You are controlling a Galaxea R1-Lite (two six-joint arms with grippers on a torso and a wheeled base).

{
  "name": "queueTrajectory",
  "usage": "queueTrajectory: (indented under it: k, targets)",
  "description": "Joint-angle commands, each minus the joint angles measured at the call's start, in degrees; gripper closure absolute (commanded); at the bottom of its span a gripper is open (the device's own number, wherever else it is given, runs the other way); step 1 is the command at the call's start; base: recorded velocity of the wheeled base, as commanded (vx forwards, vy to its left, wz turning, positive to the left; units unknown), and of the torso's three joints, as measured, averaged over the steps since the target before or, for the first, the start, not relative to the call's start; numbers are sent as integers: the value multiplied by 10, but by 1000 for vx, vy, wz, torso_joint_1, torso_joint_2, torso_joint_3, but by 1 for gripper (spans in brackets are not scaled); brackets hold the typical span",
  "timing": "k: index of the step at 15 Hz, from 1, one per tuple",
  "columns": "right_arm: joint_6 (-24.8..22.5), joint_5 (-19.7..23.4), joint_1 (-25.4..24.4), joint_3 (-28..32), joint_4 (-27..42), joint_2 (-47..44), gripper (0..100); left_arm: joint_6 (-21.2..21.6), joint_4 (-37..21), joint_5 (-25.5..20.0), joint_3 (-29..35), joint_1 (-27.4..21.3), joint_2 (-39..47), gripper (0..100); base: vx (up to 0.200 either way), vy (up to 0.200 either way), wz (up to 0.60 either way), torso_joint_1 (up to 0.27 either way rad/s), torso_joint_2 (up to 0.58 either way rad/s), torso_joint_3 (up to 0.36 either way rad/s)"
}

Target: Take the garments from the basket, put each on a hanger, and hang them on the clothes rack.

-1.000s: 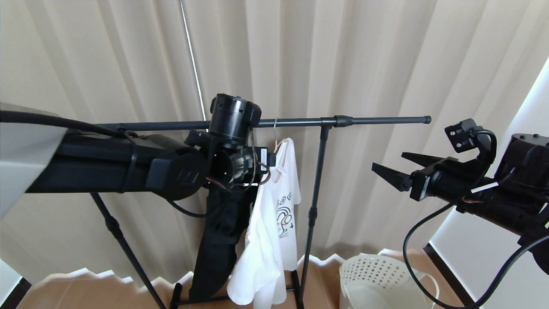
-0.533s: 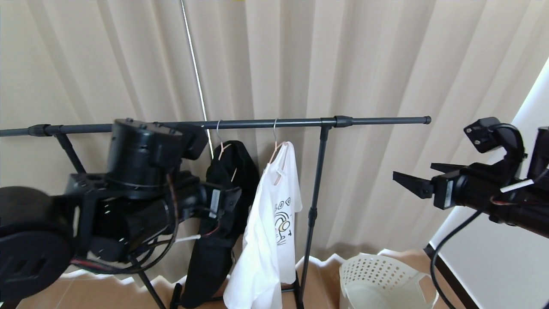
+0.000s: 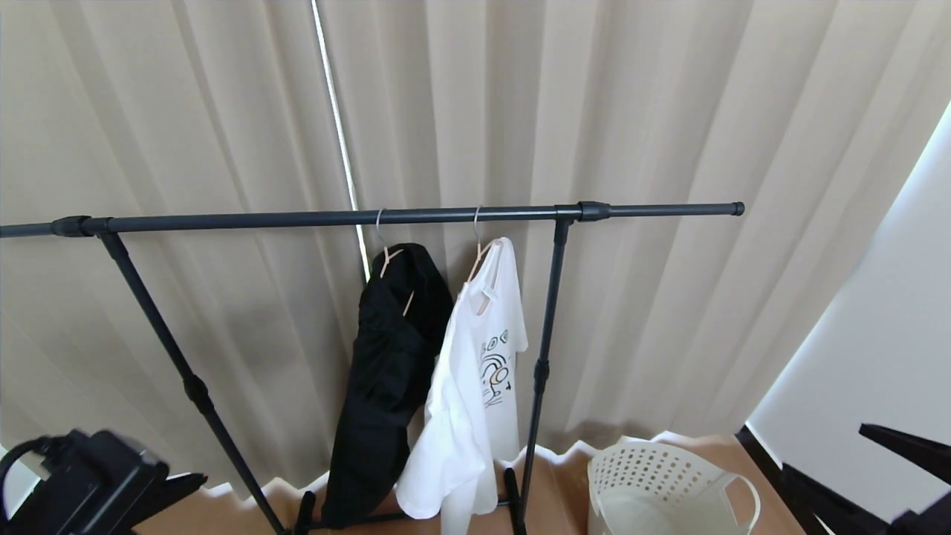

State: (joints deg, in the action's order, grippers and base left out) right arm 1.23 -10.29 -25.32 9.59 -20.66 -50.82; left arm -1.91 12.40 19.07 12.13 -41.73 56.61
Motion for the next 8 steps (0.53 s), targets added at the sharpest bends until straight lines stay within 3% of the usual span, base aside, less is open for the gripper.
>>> queueTrajectory:
  k: [1, 2, 3, 4, 5, 6, 8]
  targets:
    - [-18, -12, -18, -85, 43, 150, 0, 8, -6, 0, -114, -19, -164, 0, 0, 0, 0, 0, 0, 0]
    - [-33, -11, -18, -96, 81, 190, 0, 18, -29, 0, -121, -15, -201, 0, 0, 0, 0, 0, 0, 0]
    - [-37, -10, -17, -96, 132, 232, 0, 17, -98, -3, -121, -8, -248, 0, 0, 0, 0, 0, 0, 0]
    - [-38, -10, -17, -96, 159, 261, 0, 15, -127, -13, -120, -3, -273, 0, 0, 0, 0, 0, 0, 0]
    - [-37, -7, -16, -89, 207, 314, 0, 15, -131, -38, -117, 8, -285, 0, 0, 0, 0, 0, 0, 0]
    - [-37, -9, -4, -79, 229, 340, 0, 27, -131, -31, -118, 30, -273, 0, 0, 0, 0, 0, 0, 0]
    - [-37, -9, 50, -77, 234, 360, 0, 104, -132, 8, -117, 141, -294, 0, 0, 0, 0, 0, 0, 0]
